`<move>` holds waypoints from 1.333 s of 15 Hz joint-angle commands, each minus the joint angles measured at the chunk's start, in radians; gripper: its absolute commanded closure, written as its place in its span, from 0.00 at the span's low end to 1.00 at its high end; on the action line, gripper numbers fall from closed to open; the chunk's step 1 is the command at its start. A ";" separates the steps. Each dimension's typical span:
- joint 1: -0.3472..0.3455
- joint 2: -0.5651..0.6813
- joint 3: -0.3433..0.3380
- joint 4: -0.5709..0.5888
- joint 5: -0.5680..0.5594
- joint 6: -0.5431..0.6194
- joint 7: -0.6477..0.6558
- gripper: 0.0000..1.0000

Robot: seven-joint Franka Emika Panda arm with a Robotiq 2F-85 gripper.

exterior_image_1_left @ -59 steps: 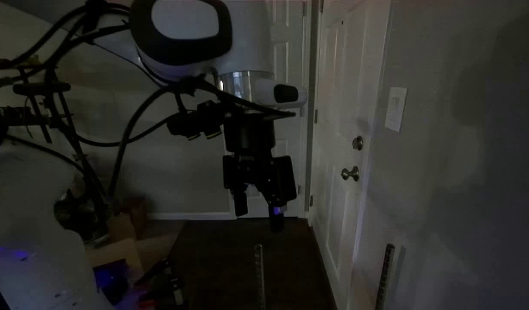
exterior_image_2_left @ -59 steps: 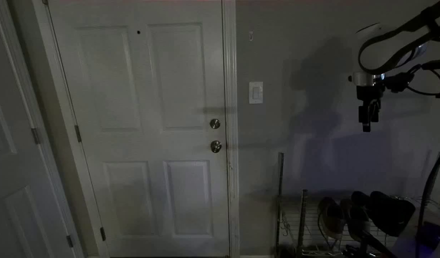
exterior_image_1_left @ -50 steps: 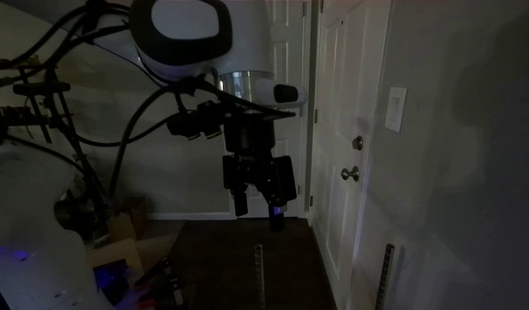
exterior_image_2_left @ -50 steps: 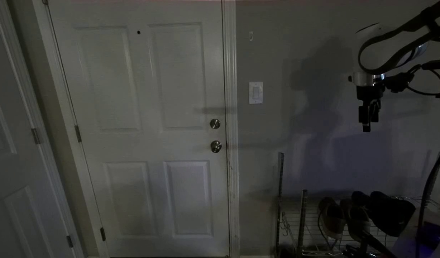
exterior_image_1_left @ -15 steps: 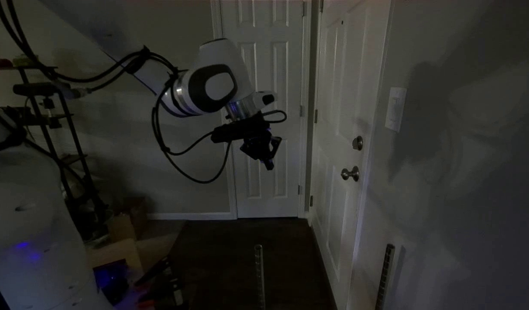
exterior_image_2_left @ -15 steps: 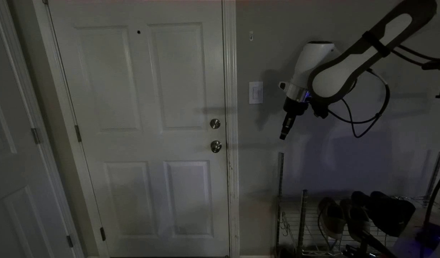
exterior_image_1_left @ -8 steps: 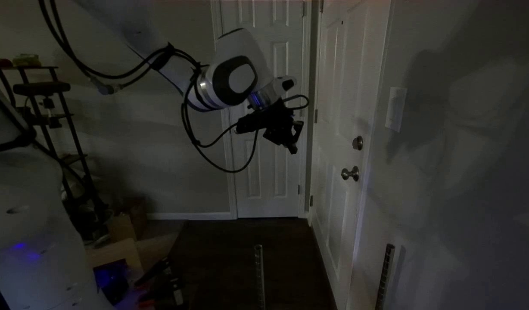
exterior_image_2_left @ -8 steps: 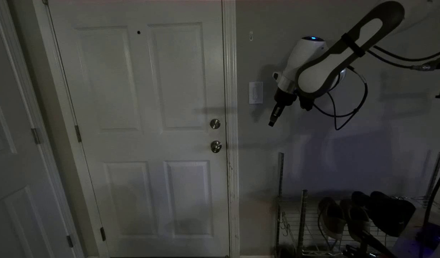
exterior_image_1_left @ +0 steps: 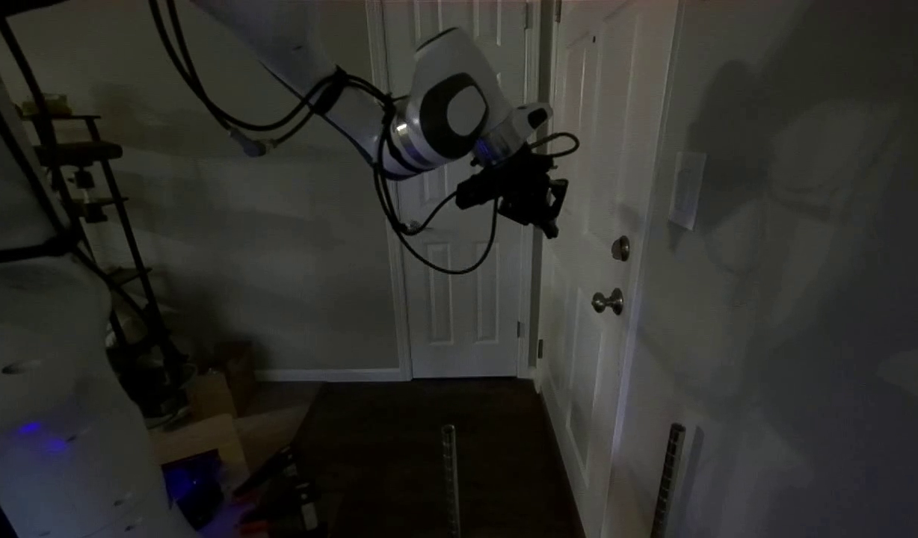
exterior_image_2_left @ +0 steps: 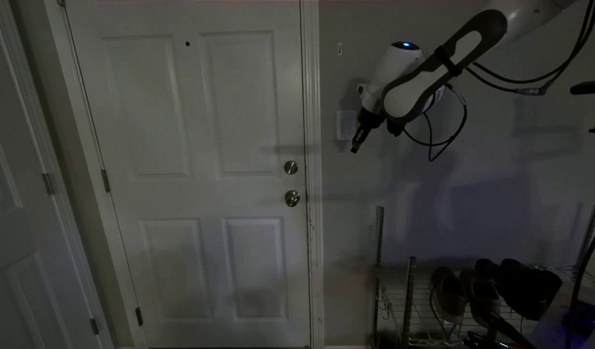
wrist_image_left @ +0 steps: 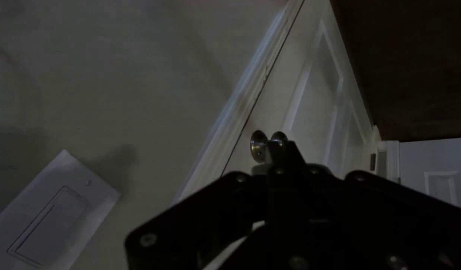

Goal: Press the switch on top to turn on the light

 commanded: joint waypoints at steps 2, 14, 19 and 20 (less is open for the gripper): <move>-0.012 0.082 -0.013 0.122 -0.084 0.016 0.086 0.94; -0.009 0.110 -0.026 0.173 -0.077 -0.001 0.085 0.94; -0.009 0.110 -0.026 0.173 -0.077 -0.002 0.085 0.94; -0.009 0.110 -0.026 0.173 -0.077 -0.002 0.085 0.94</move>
